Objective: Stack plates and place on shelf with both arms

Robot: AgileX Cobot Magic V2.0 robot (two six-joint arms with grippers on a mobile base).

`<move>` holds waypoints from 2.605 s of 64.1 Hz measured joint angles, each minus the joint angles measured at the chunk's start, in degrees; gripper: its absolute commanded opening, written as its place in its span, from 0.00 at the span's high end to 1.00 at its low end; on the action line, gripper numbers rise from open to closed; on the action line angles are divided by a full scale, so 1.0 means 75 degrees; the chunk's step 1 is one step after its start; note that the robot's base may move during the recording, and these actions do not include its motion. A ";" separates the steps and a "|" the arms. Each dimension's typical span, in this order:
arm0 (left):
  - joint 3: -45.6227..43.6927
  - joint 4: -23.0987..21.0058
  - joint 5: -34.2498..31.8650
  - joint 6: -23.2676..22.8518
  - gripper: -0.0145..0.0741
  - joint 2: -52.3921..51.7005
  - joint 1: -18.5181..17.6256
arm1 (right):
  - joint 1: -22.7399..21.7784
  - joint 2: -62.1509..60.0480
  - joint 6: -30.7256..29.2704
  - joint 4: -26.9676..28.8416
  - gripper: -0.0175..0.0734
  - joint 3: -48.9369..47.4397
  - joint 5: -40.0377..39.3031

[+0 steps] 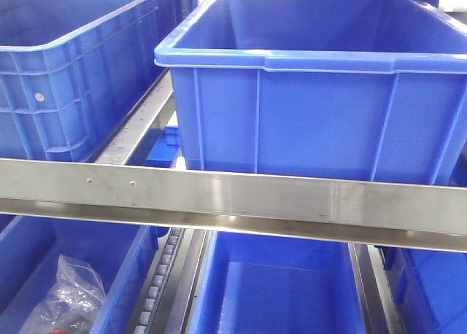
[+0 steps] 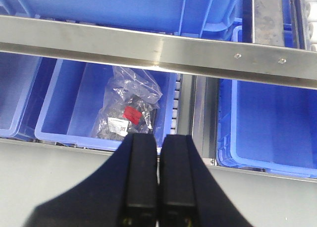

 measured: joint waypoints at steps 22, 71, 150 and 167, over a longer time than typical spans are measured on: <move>0.0000 0.0000 0.0000 0.0000 0.74 0.0000 0.0000 | -0.0284 -0.2063 0.0000 -0.0005 0.74 0.1333 0.1476; 0.0000 0.0000 0.0000 0.0000 0.74 0.0000 0.0000 | -0.0295 -0.2252 0.0000 -0.0005 0.74 0.1529 0.1558; 0.0000 0.0000 0.0000 0.0000 0.74 0.0000 0.0000 | -0.0197 -0.3666 -0.0115 0.0593 0.75 0.3858 -0.0215; 0.0000 0.0000 0.0000 0.0000 0.74 0.0000 0.0000 | -0.0197 -0.3666 -0.0134 0.0599 0.75 0.3858 -0.0147</move>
